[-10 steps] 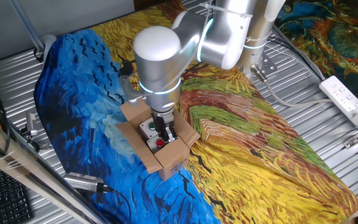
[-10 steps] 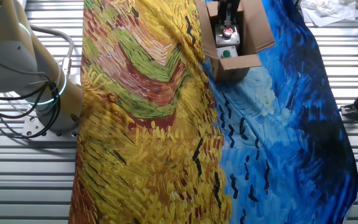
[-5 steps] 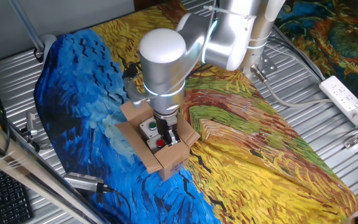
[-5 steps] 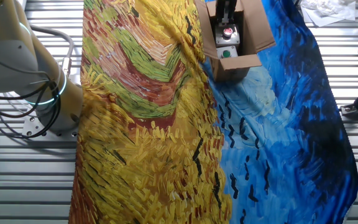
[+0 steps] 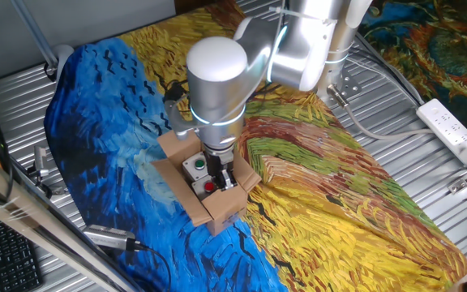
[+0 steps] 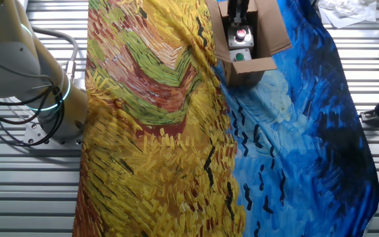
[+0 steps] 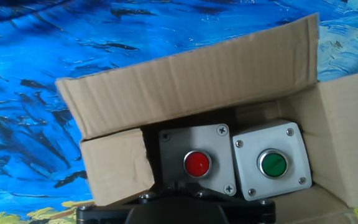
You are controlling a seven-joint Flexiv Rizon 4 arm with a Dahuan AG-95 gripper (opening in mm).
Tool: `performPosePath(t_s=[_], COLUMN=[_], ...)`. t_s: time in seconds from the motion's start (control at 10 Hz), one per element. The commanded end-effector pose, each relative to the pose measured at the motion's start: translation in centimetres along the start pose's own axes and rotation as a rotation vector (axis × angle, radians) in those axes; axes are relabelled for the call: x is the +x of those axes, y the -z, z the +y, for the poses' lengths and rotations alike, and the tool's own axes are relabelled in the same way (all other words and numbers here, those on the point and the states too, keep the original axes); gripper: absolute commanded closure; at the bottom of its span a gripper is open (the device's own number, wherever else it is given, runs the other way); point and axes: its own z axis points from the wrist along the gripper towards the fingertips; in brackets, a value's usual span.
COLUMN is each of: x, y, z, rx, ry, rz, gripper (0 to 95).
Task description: Open a box
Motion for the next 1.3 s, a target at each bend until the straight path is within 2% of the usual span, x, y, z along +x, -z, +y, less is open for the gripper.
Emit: performPosePath(t_s=[0.1, 0.6, 1.3], x=[0.1, 0.4, 1.1], y=[0.2, 0.9, 2.7], z=[0.0, 0.3, 1.2], rx=[-0.008, -0.026, -0.049], ry=[-0.005, -0.008, -0.021], rz=[-0.005, -0.013, -0.011], gripper=[95.0, 95.0, 95.0])
